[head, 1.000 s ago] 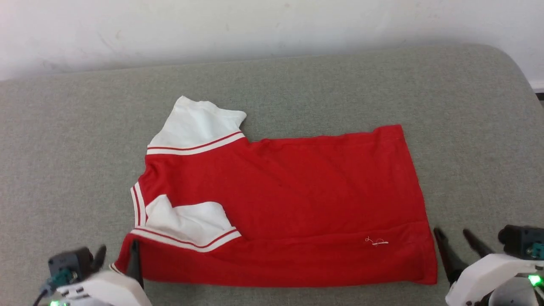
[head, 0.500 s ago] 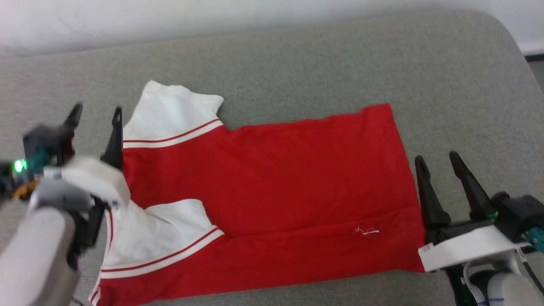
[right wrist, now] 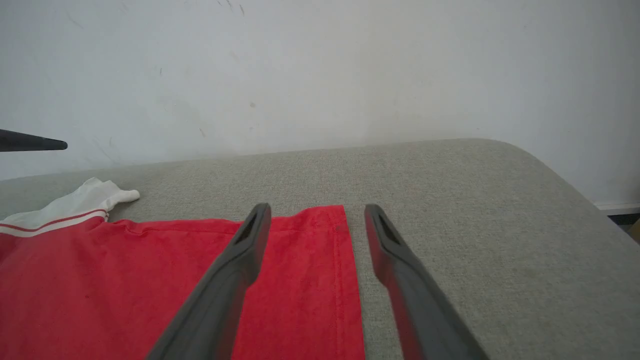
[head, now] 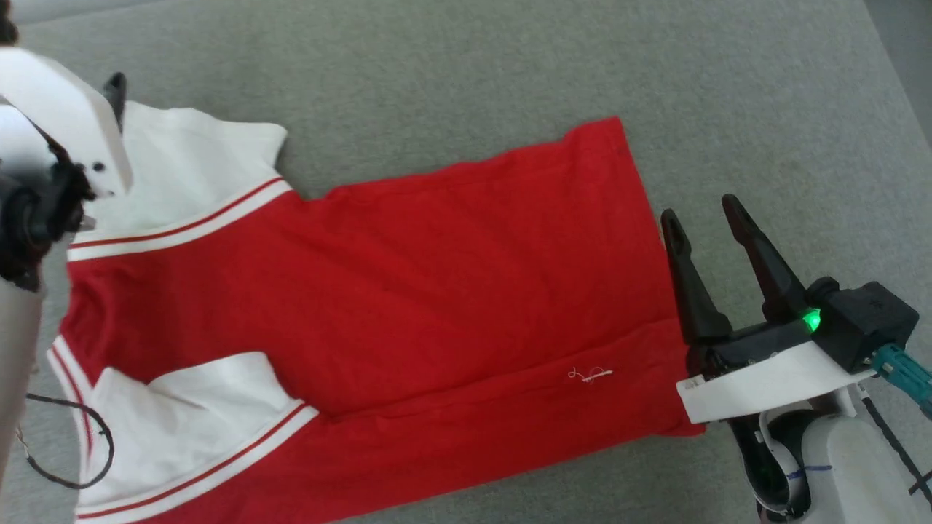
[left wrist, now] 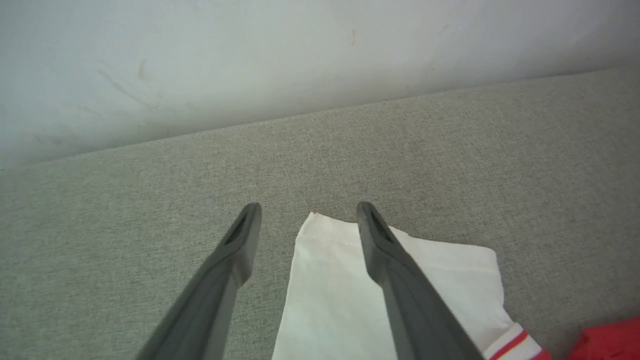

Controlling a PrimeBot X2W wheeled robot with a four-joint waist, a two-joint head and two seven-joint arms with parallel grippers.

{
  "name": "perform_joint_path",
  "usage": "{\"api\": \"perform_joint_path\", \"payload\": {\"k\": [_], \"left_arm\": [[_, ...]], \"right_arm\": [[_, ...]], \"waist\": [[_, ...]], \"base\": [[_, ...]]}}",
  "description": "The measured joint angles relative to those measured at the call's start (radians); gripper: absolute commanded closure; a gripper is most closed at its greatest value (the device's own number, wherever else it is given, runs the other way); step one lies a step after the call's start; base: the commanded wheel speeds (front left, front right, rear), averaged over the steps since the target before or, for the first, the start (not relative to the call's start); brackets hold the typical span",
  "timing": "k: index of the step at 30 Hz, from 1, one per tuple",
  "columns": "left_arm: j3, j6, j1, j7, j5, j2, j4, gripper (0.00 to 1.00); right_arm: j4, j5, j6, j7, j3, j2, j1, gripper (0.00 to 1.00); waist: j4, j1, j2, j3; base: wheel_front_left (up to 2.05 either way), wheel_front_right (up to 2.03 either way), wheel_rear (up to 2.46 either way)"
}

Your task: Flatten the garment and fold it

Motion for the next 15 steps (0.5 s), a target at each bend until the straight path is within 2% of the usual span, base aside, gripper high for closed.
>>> {"api": "perform_joint_path", "payload": {"k": [7, 12, 13, 14, 15], "left_arm": [[0.003, 0.083, -0.037, 0.235, -0.011, 0.053, -0.003, 0.0], [0.004, 0.116, -0.044, 0.312, -0.01, 0.085, -0.038, 0.0], [0.003, 0.121, -0.043, 0.326, -0.01, 0.089, -0.046, 0.25], [0.001, 0.125, -0.042, 0.335, -0.009, 0.095, -0.055, 0.57], [0.0, 0.127, -0.041, 0.34, -0.008, 0.102, -0.065, 0.75]], "right_arm": [[0.007, 0.022, 0.0, -0.018, 0.026, 0.0, -0.018, 0.0], [0.027, 0.035, 0.0, -0.028, 0.036, 0.0, -0.038, 0.0], [0.032, 0.037, 0.0, -0.029, 0.04, 0.0, -0.038, 0.0], [0.034, 0.038, 0.0, -0.03, 0.044, 0.0, -0.039, 0.0], [0.036, 0.039, 0.0, -0.031, 0.046, -0.001, -0.041, 0.0]], "waist": [[-0.053, 0.0, 0.0, 0.067], [-0.079, 0.0, 0.0, 0.104], [-0.083, 0.0, 0.0, 0.109], [-0.086, -0.0001, 0.0, 0.113], [-0.089, -0.0001, 0.0, 0.117]], "base": [[0.0, 0.0, 0.0], [0.0, 0.0, 0.0], [0.0, 0.0, 0.0], [0.0, 0.0, 0.0], [0.0, 0.0, 0.0]]}}
